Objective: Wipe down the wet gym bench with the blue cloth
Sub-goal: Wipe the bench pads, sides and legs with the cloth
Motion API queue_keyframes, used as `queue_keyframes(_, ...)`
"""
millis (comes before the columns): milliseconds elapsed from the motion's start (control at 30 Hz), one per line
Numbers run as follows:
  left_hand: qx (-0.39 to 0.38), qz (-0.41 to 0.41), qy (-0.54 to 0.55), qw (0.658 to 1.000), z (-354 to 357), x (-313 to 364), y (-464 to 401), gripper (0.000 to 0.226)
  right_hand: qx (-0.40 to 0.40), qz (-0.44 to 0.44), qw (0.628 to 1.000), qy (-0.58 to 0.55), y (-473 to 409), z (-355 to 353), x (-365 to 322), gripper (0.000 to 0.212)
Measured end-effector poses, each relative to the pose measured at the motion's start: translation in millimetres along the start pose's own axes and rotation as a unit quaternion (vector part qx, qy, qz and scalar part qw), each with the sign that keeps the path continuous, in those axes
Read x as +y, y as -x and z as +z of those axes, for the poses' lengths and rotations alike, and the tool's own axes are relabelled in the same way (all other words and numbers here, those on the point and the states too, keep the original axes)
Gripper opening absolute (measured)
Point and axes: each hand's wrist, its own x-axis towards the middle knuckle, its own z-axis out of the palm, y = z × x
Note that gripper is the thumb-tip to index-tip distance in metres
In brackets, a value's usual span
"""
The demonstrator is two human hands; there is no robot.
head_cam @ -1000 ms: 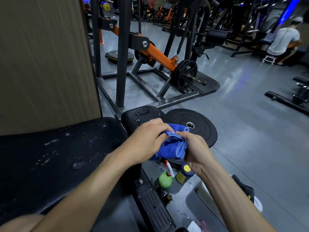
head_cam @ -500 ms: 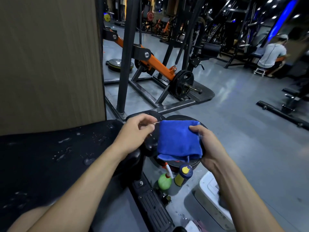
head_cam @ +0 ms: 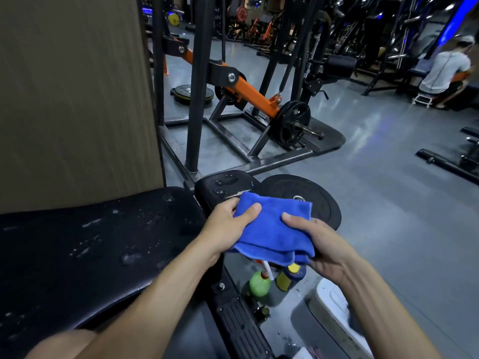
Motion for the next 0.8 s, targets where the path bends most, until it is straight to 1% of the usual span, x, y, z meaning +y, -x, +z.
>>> queue_keyframes(67, -0.005, -0.015, -0.055, 0.998, 0, -5, -12, 0.027, 0.027, -0.003, 1.0, 0.006, -15, -15, -10, 0.037)
queue_keyframes(100, 0.005, -0.018, -0.085, 0.996, -2, -8, -20, 0.025, 0.046, -0.005, 0.999, 0.004, -23, -25, -15, 0.035)
queue_keyframes(167, 0.057, -0.003, -0.165, 0.985, -14, -12, -34, 0.014, 0.092, -0.016, 0.996, -0.015, -39, -47, -25, 0.028)
queue_keyframes(233, 0.104, 0.014, -0.2, 0.974, -28, -12, -41, 0.009, 0.146, -0.042, 0.988, -0.015, -57, -69, -31, 0.024)
queue_keyframes(333, 0.14, 0.029, -0.259, 0.955, -43, -11, -48, 0.011, 0.233, -0.1, 0.965, 0.064, -90, -93, -28, 0.01)
queue_keyframes(400, 0.148, 0.034, -0.315, 0.937, -48, -13, -49, 0.01, 0.262, -0.113, 0.95, 0.131, -112, -98, -22, 0.008)
queue_keyframes(500, 0.147, 0.044, -0.389, 0.909, -48, -16, -43, 0.008, 0.266, -0.123, 0.932, 0.215, -134, -92, -15, 0.016)
queue_keyframes(567, 0.149, 0.052, -0.413, 0.897, -47, -18, -36, 0.007, 0.246, -0.132, 0.915, 0.292, -147, -82, -8, 0.021)
queue_keyframes(667, 0.141, 0.062, -0.442, 0.884, -47, -28, -24, 0.008, 0.2, -0.148, 0.886, 0.391, -158, -68, 4, 0.019)
queue_keyframes(733, 0.131, 0.073, -0.472, 0.869, -49, -37, -16, 0.012, 0.183, -0.16, 0.873, 0.423, -160, -65, 9, 0.023)
queue_keyframes(800, 0.124, 0.096, -0.507, 0.848, -51, -47, -8, 0.016, 0.195, -0.182, 0.872, 0.41, -157, -65, 9, 0.025)
